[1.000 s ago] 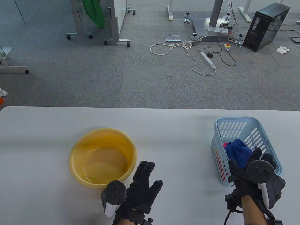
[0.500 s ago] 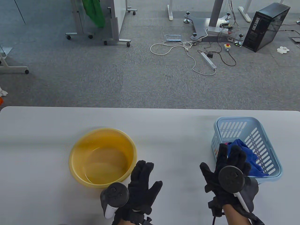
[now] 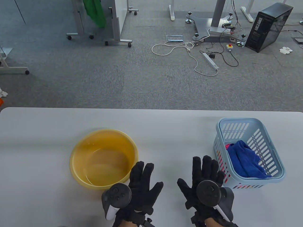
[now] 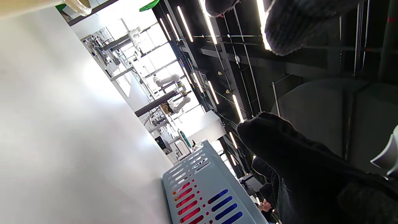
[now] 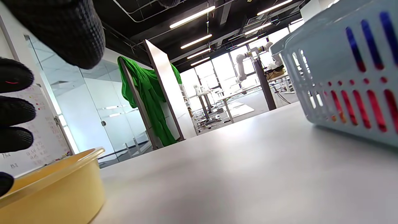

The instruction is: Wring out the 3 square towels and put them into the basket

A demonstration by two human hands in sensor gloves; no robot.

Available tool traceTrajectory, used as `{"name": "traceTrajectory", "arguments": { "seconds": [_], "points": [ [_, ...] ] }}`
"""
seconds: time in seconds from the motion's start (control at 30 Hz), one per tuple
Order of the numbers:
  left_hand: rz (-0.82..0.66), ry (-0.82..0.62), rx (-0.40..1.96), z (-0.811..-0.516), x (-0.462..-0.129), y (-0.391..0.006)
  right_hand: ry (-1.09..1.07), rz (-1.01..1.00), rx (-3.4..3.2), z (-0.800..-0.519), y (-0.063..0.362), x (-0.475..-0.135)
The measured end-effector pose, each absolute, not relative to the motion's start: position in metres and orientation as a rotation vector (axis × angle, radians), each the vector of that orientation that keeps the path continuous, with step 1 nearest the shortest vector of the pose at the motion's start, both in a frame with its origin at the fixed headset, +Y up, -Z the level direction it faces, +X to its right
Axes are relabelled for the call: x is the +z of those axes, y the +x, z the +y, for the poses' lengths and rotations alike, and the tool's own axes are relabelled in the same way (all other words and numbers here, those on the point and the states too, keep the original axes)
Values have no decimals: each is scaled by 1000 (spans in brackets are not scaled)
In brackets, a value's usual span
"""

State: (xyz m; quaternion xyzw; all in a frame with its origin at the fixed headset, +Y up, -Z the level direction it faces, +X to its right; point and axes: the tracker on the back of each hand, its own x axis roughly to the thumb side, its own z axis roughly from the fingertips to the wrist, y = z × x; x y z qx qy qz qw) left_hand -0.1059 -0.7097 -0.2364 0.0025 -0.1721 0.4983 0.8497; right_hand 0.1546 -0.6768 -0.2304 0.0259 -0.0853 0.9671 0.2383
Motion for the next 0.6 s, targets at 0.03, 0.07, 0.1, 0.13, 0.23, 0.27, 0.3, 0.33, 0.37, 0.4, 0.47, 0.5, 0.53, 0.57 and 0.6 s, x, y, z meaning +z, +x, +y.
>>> {"name": "traceTrajectory", "arguments": {
  "seconds": [0.03,0.07,0.1,0.13,0.23,0.27,0.3,0.33,0.37,0.4,0.47,0.5,0.53,0.57,0.6],
  "points": [
    [-361,-1,1052,-710,-236,-105,68,-237,2624,-680,153,-230],
    [-361,-5,1057,-709,-236,-105,61,-240,2598,-683,151,-230],
    [-362,-2,1056,-709,-236,-105,59,-231,2580,-686,149,-230],
    [-363,5,1046,-708,-236,-104,61,-213,2566,-690,146,-230],
    [-357,0,1020,-711,-236,-103,46,-188,2555,-701,144,-231],
    [-353,-3,1015,-712,-237,-103,36,-188,2542,-704,144,-230],
    [-348,-8,1007,-714,-237,-103,14,-193,2511,-711,145,-229],
    [-341,-4,1000,-715,-238,-103,7,-193,2490,-714,145,-231],
    [-335,-8,994,-717,-239,-104,43,-112,2503,-716,146,-232],
    [-333,-20,988,-718,-240,-104,42,-112,2520,-717,148,-232],
    [-329,-12,973,-718,-240,-103,38,-146,2522,-715,150,-232],
    [-328,-6,955,-719,-240,-103,43,-142,2512,-714,151,-232],
    [-328,-4,939,-719,-240,-103,47,-149,2508,-712,151,-232],
    [-325,5,911,-719,-239,-102,52,-159,2512,-711,151,-231],
    [-319,14,878,-718,-239,-102,56,-161,2518,-710,151,-230]
  ]
}}
